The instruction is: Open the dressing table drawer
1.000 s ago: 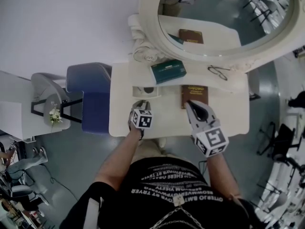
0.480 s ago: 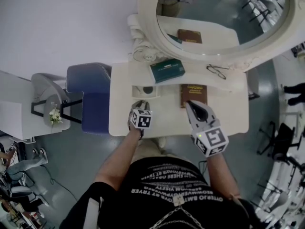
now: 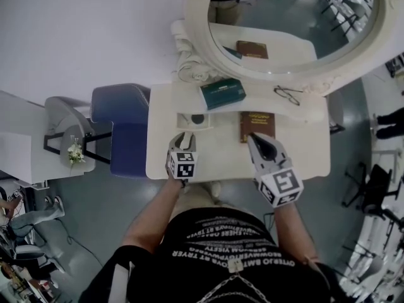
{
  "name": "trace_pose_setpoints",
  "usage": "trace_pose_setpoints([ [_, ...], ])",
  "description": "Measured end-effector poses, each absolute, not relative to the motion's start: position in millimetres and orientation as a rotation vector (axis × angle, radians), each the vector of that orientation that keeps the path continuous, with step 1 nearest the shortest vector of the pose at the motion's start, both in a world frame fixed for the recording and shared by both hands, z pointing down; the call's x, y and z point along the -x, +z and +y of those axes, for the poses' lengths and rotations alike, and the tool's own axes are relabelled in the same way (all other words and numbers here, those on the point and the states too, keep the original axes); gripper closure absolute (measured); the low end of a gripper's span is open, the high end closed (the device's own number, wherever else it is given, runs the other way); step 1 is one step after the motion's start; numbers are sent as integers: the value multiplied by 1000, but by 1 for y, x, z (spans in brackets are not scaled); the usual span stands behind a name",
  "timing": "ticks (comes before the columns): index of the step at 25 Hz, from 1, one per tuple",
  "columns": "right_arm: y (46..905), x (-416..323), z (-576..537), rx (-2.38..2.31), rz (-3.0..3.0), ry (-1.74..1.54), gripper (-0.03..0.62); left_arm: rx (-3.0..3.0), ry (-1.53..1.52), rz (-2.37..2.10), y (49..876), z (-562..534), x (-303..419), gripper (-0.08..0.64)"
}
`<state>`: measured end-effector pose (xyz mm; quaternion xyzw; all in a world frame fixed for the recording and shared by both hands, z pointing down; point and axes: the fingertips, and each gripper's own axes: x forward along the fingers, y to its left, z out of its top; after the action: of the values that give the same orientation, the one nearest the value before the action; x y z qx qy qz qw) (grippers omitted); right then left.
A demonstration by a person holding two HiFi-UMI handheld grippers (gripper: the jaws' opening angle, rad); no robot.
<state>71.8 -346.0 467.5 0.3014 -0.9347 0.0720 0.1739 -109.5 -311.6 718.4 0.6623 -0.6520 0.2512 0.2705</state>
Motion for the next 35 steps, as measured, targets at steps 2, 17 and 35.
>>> trace_pose_setpoints([
  [2, 465, -72, -345, -860, -2653, 195, 591, -1828, 648, -1794, 699, -310, 111, 433],
  [17, 446, -73, -335, -875, -2692, 120, 591, -2046, 361, -2076, 513, -304, 117, 555],
  [35, 429, -87, -317, -924, -2725, 75, 591, -2144, 274, -2118, 419, -265, 112, 557],
])
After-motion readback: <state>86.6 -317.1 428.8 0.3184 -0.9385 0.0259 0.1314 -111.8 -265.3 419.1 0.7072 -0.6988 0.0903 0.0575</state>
